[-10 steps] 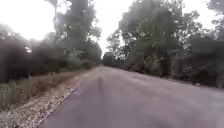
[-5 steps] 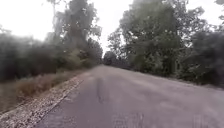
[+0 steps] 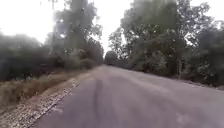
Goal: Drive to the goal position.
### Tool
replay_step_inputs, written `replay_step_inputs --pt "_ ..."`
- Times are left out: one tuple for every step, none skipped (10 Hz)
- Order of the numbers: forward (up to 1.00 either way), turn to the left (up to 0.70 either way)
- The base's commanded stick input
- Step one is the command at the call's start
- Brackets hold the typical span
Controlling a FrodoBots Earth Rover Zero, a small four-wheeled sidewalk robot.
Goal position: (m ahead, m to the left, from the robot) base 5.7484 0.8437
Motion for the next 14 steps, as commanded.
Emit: replay_step_inputs --pt "0.85 0.00" --pt "0.85 0.00" --pt "0.85 0.00" --pt "0.85 0.00" --pt "0.85 0.00" --pt "0.85 0.00" --pt "0.85 0.00" --pt "0.85 0.00" --pt "0.85 0.00" --pt "0.85 0.00" --pt "0.85 0.00" --pt "0.85 0.00" --pt "0.85 0.00" --pt "0.85 0.00"
